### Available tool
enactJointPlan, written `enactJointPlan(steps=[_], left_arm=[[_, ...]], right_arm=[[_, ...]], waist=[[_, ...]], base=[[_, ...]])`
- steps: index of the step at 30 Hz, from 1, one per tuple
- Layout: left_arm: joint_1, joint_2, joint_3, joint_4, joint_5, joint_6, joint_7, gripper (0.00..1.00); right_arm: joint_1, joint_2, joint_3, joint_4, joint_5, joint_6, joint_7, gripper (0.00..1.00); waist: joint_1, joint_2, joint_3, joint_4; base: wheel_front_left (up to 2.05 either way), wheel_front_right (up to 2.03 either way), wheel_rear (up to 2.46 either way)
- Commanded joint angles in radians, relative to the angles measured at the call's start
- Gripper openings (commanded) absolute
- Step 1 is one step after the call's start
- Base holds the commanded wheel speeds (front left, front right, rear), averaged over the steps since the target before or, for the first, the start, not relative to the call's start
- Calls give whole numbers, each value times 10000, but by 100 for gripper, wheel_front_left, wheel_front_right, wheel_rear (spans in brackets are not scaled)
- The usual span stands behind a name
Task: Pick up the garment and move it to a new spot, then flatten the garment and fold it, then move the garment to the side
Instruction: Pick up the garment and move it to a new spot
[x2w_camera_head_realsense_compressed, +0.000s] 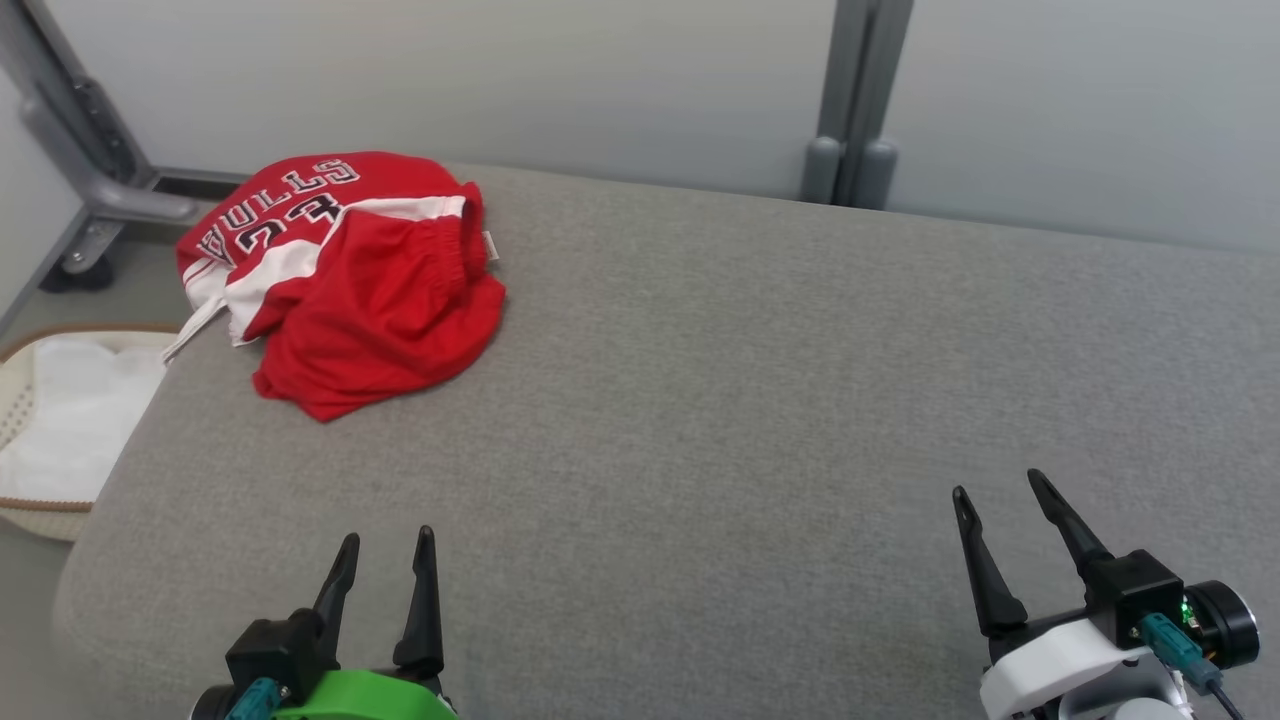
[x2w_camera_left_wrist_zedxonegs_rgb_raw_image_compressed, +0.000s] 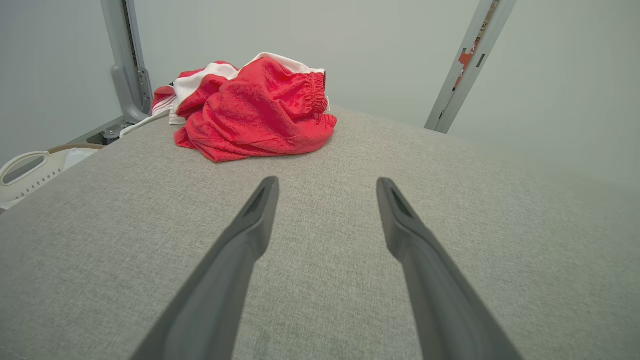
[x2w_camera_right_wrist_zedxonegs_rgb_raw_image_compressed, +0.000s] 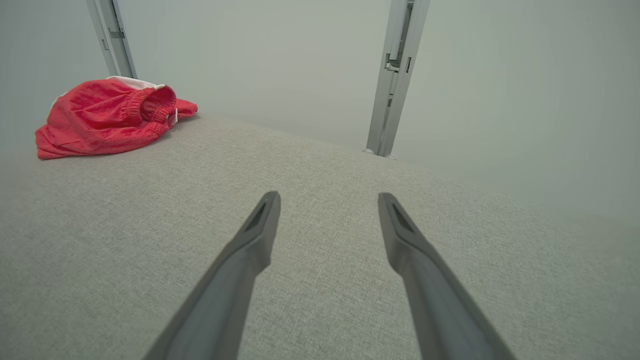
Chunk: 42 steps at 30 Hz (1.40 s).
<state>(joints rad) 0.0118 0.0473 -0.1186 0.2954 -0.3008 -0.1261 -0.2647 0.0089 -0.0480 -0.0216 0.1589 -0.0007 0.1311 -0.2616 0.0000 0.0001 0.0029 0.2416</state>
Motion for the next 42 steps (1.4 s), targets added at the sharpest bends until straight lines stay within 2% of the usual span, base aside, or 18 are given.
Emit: enactJointPlan(steps=[1, 12, 19, 27, 30, 31, 32, 36, 42], left_arm=[[50, 58, 46, -41, 54, 11, 3, 100], [60, 56, 148, -101, 77, -11, 3, 100], [-140, 56, 230, -247, -58, 42, 3, 100], [-1166, 136, 515, -772, 562, 54, 4, 100], [-2096, 437, 747, -1138, 794, 26, 4, 100], [-3997, 1309, 1001, -1521, 875, -32, 4, 100], [-4435, 1523, 1083, -1521, 786, -39, 28, 100], [-5921, 2066, 1540, -1226, -23, -46, 579, 100], [-7209, 2985, 1697, -62, -567, -58, 1594, 100]], right_arm=[[-27, -27, 9, 19, 25, -6, -38, 100], [-131, -30, 150, 14, 49, -6, -38, 100], [-199, -31, 67, -8, 51, -6, -38, 100], [-471, -31, -73, -180, -18, -6, -38, 100], [-617, -31, -103, -252, -96, -6, -38, 100], [-895, -31, -60, -374, -227, -6, -38, 100], [-966, -33, -21, -394, -269, -6, -38, 100], [-1255, -33, 117, -444, -430, -6, -38, 100], [-1648, -30, 102, -596, -717, -8, -38, 100]], waist=[[0, -1, 64, 732], [0, -1, 115, 1108], [0, -1, 263, 946], [0, -1, 747, 596], [0, -1, 1019, 416], [0, -1, 1563, 48], [0, -1, 1711, -65], [0, -1, 2276, -578], [0, -1, 3255, -1238]], base=[[0, 0, 0], [0, 0, 0], [0, 0, 0], [0, 0, 0], [0, 0, 0], [0, 0, 0], [0, 0, 0], [0, 0, 0], [0, 0, 0]])
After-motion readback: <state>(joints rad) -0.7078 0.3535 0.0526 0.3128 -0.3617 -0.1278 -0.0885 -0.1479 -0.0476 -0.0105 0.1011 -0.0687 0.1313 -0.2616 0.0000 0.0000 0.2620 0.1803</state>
